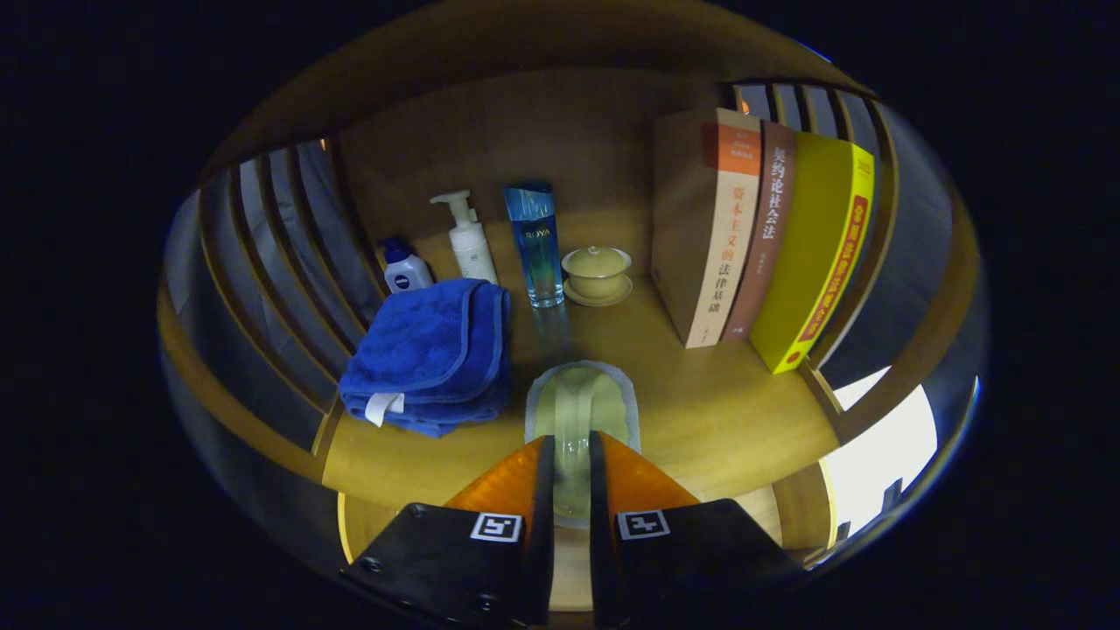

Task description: Pull open the drawer, take out the items inside it, and place them on the countertop above the cabinet.

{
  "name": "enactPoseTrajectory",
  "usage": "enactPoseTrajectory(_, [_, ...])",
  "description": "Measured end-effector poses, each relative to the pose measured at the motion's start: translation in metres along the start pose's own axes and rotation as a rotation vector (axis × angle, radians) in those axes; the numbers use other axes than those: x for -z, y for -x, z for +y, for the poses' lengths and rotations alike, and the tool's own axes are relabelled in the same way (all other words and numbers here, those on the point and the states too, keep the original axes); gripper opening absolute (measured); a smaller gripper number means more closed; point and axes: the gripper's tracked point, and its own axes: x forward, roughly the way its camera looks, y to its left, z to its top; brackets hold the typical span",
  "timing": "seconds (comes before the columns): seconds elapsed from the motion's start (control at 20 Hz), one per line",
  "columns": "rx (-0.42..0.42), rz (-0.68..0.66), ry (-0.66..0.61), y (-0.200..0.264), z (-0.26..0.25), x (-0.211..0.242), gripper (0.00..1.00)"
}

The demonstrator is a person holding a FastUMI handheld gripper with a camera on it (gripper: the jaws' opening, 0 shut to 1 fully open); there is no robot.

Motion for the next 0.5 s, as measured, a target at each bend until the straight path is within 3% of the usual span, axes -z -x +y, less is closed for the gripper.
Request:
enactPoseTrajectory(0.4, [-0.008, -0.013, -0.002, -0.018, 0.004, -0.007, 0.31])
enactPoseTrajectory(0.5, [0.008, -0.048, 0.013, -0.01, 0.0, -0.015, 0.5])
